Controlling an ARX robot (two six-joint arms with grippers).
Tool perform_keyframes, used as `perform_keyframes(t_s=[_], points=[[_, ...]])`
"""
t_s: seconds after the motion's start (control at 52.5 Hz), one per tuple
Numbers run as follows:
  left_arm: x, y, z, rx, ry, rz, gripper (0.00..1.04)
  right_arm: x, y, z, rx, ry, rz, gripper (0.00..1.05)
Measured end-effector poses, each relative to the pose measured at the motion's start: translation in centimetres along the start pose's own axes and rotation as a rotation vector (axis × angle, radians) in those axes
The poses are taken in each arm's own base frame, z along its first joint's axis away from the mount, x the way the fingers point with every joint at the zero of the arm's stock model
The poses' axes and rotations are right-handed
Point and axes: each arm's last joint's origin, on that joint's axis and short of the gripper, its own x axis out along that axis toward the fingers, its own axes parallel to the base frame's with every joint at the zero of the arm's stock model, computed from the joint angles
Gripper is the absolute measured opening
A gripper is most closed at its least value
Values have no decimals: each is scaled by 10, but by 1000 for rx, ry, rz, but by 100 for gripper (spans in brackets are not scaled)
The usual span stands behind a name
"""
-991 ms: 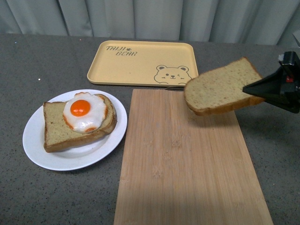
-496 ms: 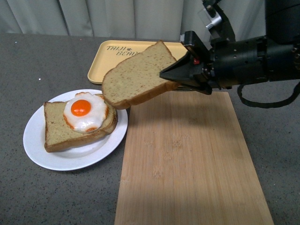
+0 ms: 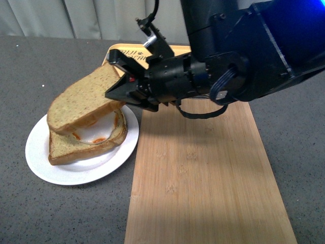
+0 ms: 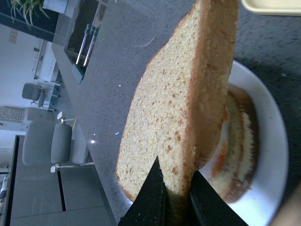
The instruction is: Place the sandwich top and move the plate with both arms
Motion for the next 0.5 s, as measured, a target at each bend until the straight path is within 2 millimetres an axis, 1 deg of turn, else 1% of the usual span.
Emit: perform_keyframes(t_s=[0.095,0.152,0.286,0.419,0.457,0.496], points=[[0,0,0,0,0,0,98,19,3,-3,1,39,13,4],[0,0,0,0,0,0,98,26,1,-4,9,55,10,4],[0,0,0,0,0,0,98,32,-8,-9,37,71,-32,4],[0,0,0,0,0,0,98,30,-14,-11,42,71,-54,4],[0,0,0,0,0,0,98,29,-15,-10,34,67,-73,8],[0,0,0,0,0,0,98,27,-17,-11,27,57,-95,16]])
